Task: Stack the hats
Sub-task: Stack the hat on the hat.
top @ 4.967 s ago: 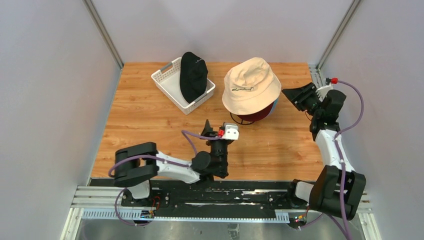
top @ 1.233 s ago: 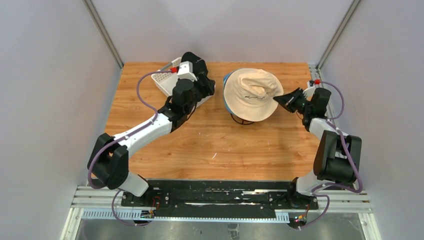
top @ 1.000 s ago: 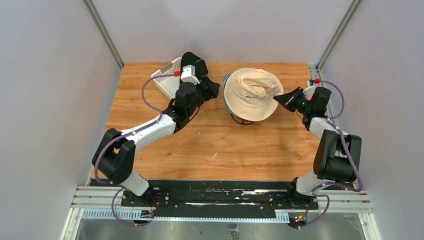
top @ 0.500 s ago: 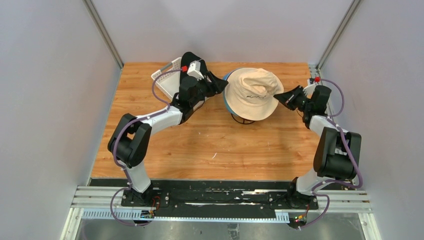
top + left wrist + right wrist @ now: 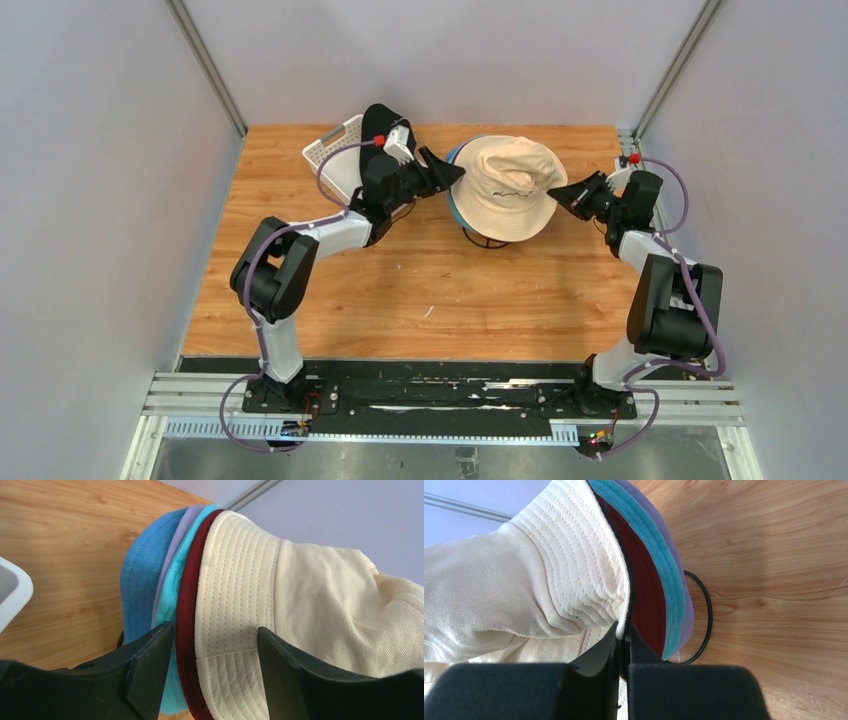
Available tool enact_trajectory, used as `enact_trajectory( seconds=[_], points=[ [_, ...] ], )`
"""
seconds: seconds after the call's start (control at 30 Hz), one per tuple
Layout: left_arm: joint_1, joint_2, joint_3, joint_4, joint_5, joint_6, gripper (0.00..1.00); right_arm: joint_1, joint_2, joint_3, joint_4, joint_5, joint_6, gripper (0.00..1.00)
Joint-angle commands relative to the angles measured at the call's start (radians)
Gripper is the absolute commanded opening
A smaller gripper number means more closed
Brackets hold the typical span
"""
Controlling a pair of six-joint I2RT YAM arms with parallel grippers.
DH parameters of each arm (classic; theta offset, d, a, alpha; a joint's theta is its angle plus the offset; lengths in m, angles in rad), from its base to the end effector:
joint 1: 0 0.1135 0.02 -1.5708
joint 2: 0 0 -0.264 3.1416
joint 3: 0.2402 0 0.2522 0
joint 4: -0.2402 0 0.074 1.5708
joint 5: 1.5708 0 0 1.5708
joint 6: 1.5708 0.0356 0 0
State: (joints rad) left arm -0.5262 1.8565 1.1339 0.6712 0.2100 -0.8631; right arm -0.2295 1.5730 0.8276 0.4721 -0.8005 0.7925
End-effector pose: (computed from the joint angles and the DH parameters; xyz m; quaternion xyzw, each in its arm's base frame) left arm 0.3651 -0.2206 0.2442 -0.0497 0.7229 -0.4968 0.4776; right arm 0.3334 -0.0516 0.2288 0.1536 0.7552 0.4528 0.4483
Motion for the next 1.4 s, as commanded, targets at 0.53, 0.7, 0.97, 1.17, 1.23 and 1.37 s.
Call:
enact_trajectory(
  seconds=[0.53, 0.7, 0.97, 1.17, 1.23, 1.37],
  points=[
    [0.028, 0.071, 0.025, 0.187, 0.135, -0.105, 0.57, 0.007, 0.002, 0.024, -0.02, 0.03, -0.029, 0.01],
    [0.028, 0.105, 0.048, 0.22, 0.179, -0.134, 0.53, 0.007, 0.005, 0.025, -0.014, 0.026, -0.026, 0.01],
    [0.032, 0.168, 0.072, 0.27, 0.206, -0.191, 0.0, 0.008, 0.002, 0.026, -0.021, 0.033, -0.033, 0.01],
    [0.044, 0.153, 0.07, 0.116, 0.125, -0.116, 0.0, 0.01, 0.017, 0.046, -0.048, 0.06, -0.053, 0.01],
    [0.048, 0.149, 0.073, 0.054, 0.09, -0.091, 0.0, 0.01, 0.022, 0.056, -0.071, 0.078, -0.072, 0.01],
    [0.059, 0.15, 0.086, -0.072, 0.03, -0.042, 0.0, 0.011, 0.027, 0.074, -0.122, 0.12, -0.117, 0.01]
  ],
)
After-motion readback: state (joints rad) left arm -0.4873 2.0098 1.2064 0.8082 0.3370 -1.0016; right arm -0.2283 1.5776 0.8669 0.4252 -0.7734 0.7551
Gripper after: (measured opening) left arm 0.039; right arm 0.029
